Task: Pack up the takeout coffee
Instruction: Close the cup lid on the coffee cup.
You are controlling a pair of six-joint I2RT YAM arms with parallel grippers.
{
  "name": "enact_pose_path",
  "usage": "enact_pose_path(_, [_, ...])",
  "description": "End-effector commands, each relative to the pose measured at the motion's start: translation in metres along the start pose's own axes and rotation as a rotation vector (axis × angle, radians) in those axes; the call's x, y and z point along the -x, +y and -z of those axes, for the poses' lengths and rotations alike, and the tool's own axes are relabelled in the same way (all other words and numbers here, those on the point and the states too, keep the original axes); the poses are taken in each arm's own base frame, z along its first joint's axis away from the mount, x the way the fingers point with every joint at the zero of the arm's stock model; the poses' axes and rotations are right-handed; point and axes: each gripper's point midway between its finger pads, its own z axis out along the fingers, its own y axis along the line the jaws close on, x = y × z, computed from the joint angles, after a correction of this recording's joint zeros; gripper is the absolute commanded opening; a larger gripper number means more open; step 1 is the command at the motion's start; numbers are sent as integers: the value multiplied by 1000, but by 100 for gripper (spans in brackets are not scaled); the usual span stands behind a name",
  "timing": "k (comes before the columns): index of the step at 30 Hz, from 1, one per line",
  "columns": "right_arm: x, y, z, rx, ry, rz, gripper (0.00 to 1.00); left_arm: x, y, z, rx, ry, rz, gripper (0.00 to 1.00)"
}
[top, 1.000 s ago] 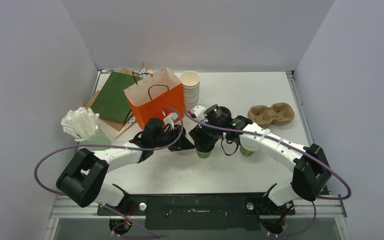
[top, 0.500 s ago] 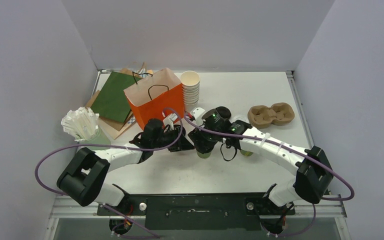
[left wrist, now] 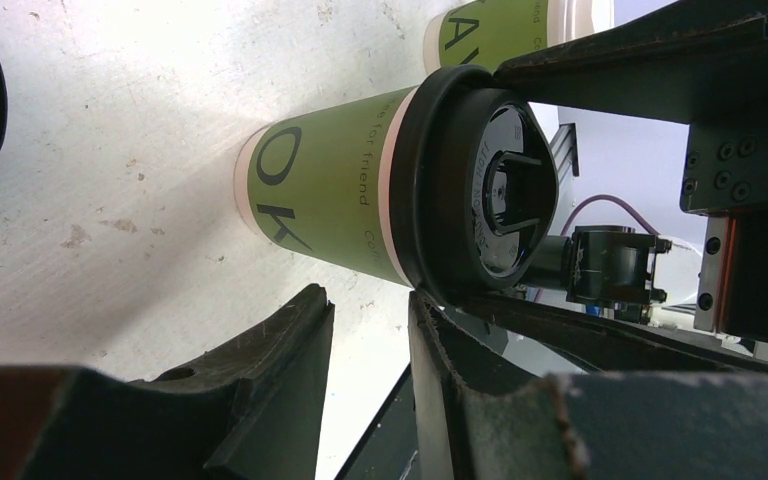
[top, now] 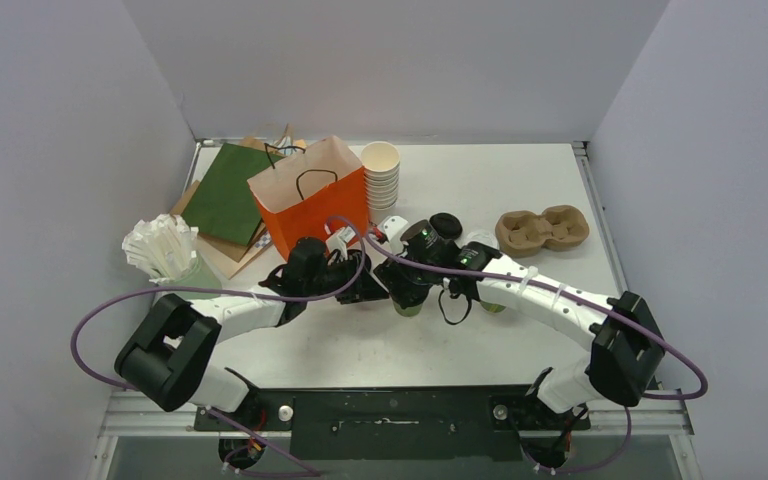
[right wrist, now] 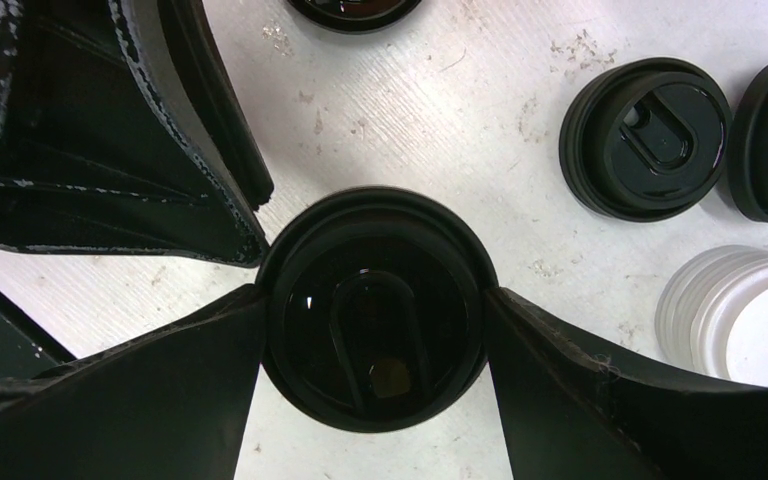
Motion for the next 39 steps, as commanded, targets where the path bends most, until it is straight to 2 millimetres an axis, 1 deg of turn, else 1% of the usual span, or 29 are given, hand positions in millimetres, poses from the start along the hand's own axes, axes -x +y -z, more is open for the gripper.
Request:
enact_pose_path(1, [-39, 10, -7, 27, 149, 7, 80, 27, -27, -1, -74, -74, -71, 32])
enact_pose_path(3, [-24, 8, -1, 38, 103, -32, 80, 31, -29, 2, -73, -81, -77, 32])
enact_pose_path(5, [-8, -3, 5, 21, 55, -97, 80, 36, -33, 5, -71, -92, -86, 32])
enact_pose_path(7, [3, -11, 11, 0, 25, -151, 82, 39, -34, 9, -60, -101, -95, 32])
enact_pose_path(9, [10, -14, 17, -15, 6, -186, 91, 43, -34, 13, -44, -112, -104, 33])
enact_pose_path(11, [14, -10, 21, -7, -5, -203, 100, 44, -32, 16, -31, -117, -108, 33])
enact_pose_path(13, [18, -6, 23, 10, -14, -203, 100, 44, -31, 17, -27, -119, -109, 33])
enact_pose_path(15, [22, -6, 25, 9, -23, -201, 100, 44, -30, 18, -24, -119, -108, 33])
enact_pose_path(20, [29, -11, 36, 8, -47, -126, 100, 41, -32, 19, -36, -115, -109, 33])
enact_pose_path(22, [29, -12, 40, 22, -50, -95, 100, 40, -34, 18, -51, -116, -101, 33])
enact_pose_path(23, [29, -14, 41, 22, -48, -90, 100, 37, -35, 17, -63, -114, -95, 33])
enact_pose_path(24, [28, -20, 43, 10, -44, -104, 100, 35, -36, 16, -70, -111, -90, 33])
enact_pose_path(27, [22, -41, 43, -15, -37, -203, 95, 33, -35, 12, -78, -114, -79, 31])
enact_pose_path(30, [20, -53, 42, 0, -76, -317, 87, 32, -34, 9, -92, -127, -63, 25])
enact_pose_path(32, [22, -63, 43, 4, -122, -406, 77, 31, -35, 7, -104, -131, -61, 22])
enact_pose_path(33, [23, -65, 42, 15, -143, -444, 70, 31, -37, 6, -107, -131, -64, 22])
enact_pose_path(34, [25, -67, 41, 34, -169, -472, 66, 30, -37, 4, -106, -130, -69, 22])
enact_pose_path(37, [32, -63, 39, 106, -210, -500, 60, 29, -37, -1, -94, -130, -80, 22])
enact_pose_path(39, [30, -66, 33, 104, -200, -519, 52, 29, -34, -1, -80, -134, -78, 22])
